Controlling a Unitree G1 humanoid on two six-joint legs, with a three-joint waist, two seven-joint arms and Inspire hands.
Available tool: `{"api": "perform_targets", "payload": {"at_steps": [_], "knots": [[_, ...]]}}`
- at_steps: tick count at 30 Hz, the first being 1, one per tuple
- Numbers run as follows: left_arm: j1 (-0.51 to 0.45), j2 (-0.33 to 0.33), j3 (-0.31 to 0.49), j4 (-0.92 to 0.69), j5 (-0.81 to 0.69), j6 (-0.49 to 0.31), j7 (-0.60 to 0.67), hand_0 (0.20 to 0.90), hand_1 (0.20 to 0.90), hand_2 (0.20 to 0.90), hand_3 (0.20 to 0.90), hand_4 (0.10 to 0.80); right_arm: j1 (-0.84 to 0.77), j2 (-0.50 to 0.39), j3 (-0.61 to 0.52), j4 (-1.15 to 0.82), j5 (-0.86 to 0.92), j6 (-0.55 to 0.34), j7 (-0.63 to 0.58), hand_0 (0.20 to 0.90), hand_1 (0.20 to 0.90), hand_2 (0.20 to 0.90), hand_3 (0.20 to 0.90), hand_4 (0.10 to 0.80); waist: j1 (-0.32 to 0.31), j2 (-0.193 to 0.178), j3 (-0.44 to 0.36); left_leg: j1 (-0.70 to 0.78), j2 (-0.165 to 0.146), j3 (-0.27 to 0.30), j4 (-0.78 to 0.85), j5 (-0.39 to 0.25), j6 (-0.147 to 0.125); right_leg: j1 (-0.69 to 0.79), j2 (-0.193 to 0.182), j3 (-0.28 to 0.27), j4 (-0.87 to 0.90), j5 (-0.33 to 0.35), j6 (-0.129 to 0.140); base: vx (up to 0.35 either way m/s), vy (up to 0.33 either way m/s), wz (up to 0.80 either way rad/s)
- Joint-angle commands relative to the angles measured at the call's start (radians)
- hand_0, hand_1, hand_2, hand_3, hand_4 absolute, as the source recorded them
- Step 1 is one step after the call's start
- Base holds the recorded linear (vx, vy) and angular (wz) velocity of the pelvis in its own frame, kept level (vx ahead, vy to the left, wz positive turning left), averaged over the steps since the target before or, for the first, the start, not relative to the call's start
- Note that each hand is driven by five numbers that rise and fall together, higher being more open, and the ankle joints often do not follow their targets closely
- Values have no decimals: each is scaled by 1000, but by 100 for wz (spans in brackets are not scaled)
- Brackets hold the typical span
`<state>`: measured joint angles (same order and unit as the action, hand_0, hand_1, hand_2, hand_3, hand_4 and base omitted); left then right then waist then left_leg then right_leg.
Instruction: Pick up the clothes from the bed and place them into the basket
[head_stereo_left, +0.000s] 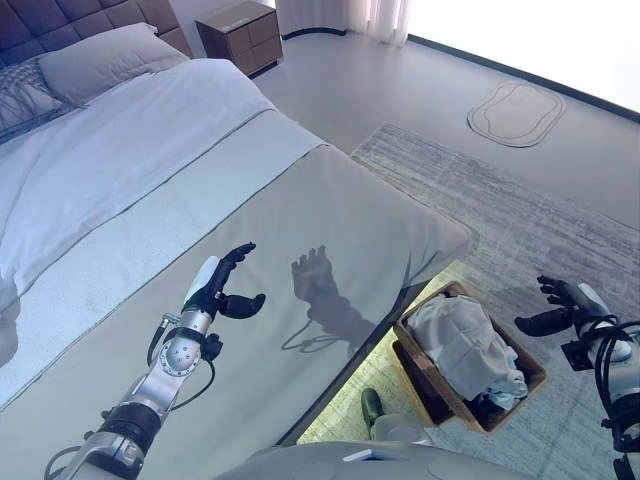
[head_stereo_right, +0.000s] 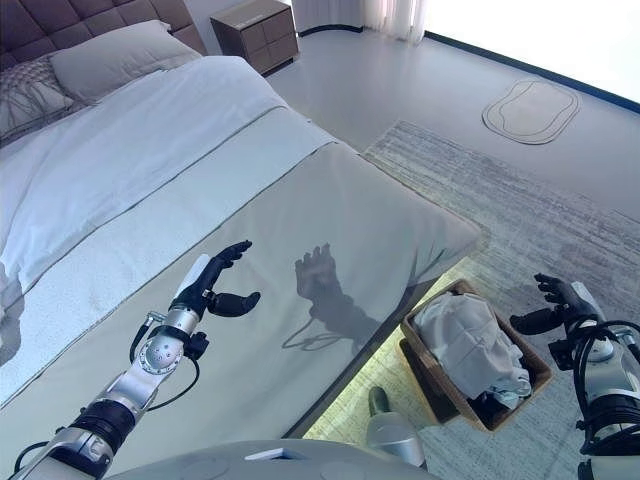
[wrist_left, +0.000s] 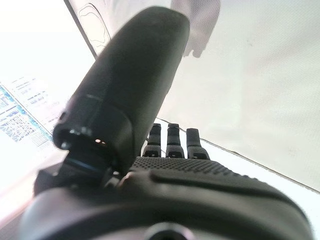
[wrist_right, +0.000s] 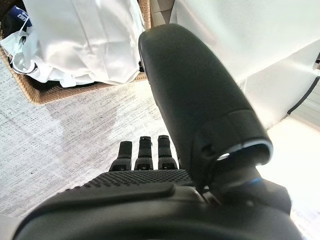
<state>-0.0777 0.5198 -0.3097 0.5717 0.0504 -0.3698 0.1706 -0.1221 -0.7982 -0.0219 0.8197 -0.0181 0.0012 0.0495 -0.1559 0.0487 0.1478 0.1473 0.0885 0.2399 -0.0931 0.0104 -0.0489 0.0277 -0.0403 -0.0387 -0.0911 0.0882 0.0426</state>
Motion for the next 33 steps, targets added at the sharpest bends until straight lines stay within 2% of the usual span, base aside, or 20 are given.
{"api": "perform_targets", "payload": {"at_steps": [1,5,7,9,11,14,16,20,26,33], "knots": [[-63,26,46,-45,8,-58,65,900,900,900,900,800,-86,-11,-30,-32,59,-95,-74,900,900,900,900,800,21,-46,-44,6,19,6,37,-47,-3,-9,-14,-7,98,-69,49,0,0,0],[-44,16,58,-36,8,-56,96,900,900,900,900,800,-63,32,-26,-108,84,-148,-111,900,900,900,900,800,22,-44,-44,8,19,-7,37,-44,-5,-3,-11,-10,103,-75,45,31,42,0],[-22,1,70,-31,26,-61,97,900,900,900,900,800,-28,99,-6,-202,42,-148,-189,900,900,900,900,800,24,-44,-45,9,19,-17,36,-41,-5,4,-11,-15,105,-80,43,23,36,2],[-15,-8,68,-29,34,-57,99,900,900,900,900,800,-20,124,8,-238,-14,-161,-233,900,900,900,900,800,27,-43,-45,8,19,-24,35,-39,-4,8,-12,-17,106,-83,43,5,20,5],[-4,-28,67,-15,43,-52,108,900,900,900,900,800,-6,156,40,-298,-115,-179,-298,900,900,900,900,800,34,-42,-43,5,17,-36,33,-37,-3,11,-13,-25,107,-88,43,-7,20,9],[14,-71,64,24,82,-61,113,900,900,900,900,800,6,188,133,-369,-373,-151,-423,900,900,900,900,800,53,-40,-44,0,10,-54,38,-37,-2,23,-19,-42,106,-96,43,9,21,20],[26,-79,56,27,111,-54,123,900,900,900,900,800,7,195,164,-395,-438,-139,-452,900,900,900,900,800,60,-39,-45,-3,8,-63,42,-38,-2,28,-23,-50,108,-101,43,18,22,14],[39,-88,58,49,163,-32,137,900,900,900,900,800,17,220,239,-435,-518,-136,-468,900,900,900,900,800,88,-31,-47,-14,-1,-88,50,-38,-2,42,-35,-83,114,-116,42,20,34,21],[57,-68,68,57,243,10,149,900,900,900,900,800,45,216,279,-455,-531,-143,-438,900,900,900,900,800,125,-25,-49,-28,-14,-131,49,-33,-4,61,-44,-127,116,-131,38,18,20,29],[111,-82,99,61,196,37,120,900,900,900,900,800,97,225,292,-500,-523,-125,-378,900,900,900,900,800,169,-19,-40,-53,-31,-188,43,-13,-7,71,-51,-178,125,-142,34,-1,4,24]]}}
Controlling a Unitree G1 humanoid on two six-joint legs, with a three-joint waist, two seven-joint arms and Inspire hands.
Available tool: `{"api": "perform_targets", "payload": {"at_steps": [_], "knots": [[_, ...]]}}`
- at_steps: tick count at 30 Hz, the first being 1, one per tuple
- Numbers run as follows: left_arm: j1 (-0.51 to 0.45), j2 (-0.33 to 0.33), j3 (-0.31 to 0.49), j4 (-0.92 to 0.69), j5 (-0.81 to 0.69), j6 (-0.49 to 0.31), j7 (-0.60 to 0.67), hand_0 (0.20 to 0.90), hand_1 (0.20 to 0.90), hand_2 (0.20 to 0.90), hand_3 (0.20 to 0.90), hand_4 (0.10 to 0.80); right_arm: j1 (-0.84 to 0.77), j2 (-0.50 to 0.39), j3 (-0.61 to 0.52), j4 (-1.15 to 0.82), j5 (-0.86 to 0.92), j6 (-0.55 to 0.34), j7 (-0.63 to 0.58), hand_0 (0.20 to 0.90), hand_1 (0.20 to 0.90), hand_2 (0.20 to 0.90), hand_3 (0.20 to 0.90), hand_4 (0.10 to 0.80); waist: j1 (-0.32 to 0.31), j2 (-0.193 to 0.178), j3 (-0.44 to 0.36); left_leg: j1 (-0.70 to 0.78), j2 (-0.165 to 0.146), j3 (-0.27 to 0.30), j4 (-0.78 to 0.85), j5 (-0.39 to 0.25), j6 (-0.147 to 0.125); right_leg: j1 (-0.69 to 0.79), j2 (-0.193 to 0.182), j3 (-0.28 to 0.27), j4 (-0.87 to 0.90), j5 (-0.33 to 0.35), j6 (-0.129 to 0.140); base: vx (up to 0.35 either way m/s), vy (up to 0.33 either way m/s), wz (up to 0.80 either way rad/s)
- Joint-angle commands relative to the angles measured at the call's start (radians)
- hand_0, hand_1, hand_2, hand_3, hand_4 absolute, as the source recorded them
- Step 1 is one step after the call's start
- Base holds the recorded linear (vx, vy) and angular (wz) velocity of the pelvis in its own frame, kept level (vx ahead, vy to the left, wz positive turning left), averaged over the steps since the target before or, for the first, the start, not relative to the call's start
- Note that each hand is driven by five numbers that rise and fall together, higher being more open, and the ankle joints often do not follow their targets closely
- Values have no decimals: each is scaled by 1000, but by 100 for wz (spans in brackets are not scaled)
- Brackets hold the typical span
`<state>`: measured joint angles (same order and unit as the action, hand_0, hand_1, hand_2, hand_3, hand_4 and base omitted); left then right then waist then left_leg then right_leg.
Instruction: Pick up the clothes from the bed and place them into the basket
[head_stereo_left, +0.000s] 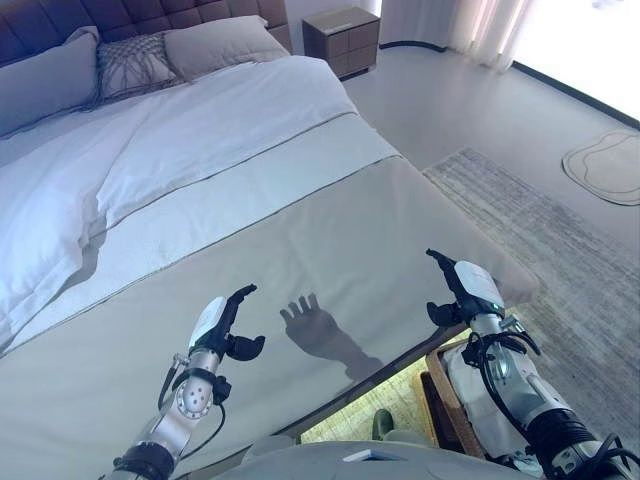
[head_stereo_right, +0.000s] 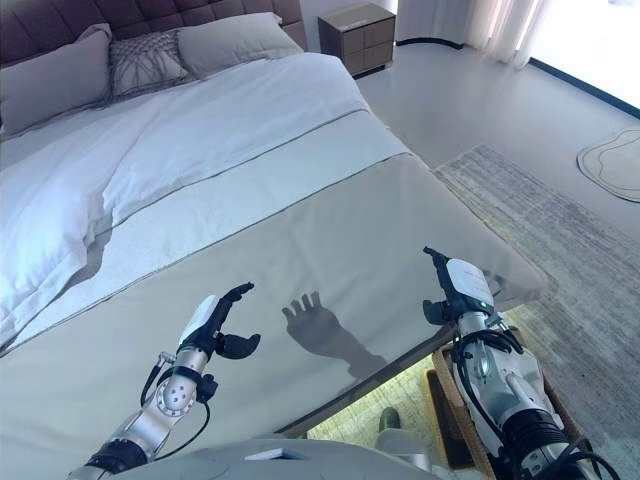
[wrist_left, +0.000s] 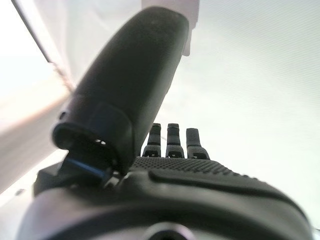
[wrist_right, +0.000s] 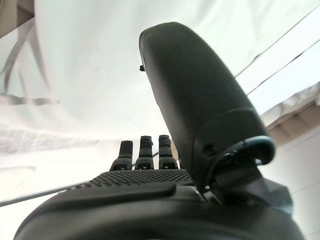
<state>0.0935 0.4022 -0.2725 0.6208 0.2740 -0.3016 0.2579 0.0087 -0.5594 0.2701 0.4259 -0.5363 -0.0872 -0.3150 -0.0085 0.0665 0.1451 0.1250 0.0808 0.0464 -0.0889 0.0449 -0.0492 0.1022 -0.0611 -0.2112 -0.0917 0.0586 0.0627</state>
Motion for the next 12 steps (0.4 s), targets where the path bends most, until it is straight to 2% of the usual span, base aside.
{"api": "perform_targets", "payload": {"at_steps": [1,5,12], "knots": [[-59,35,63,13,-31,-32,33,900,900,900,900,800,-33,-14,0,-106,-3,-35,-13,900,900,900,900,800,21,-37,-37,-31,-23,4,38,-47,-6,-3,-31,-7,126,-113,14,-24,-4,20],[-28,19,87,28,-72,-38,17,900,900,900,900,800,-8,-2,12,-116,12,-24,11,900,900,900,900,800,43,-33,-26,-42,-27,-18,33,-35,-7,3,-38,-35,130,-116,14,-32,-3,30],[-22,25,92,52,-62,-35,-1,900,900,900,900,800,-28,1,40,-106,32,-17,11,900,900,900,900,800,60,-29,-16,-47,-31,-32,33,-28,-8,8,-44,-48,136,-119,14,-8,6,13]]}}
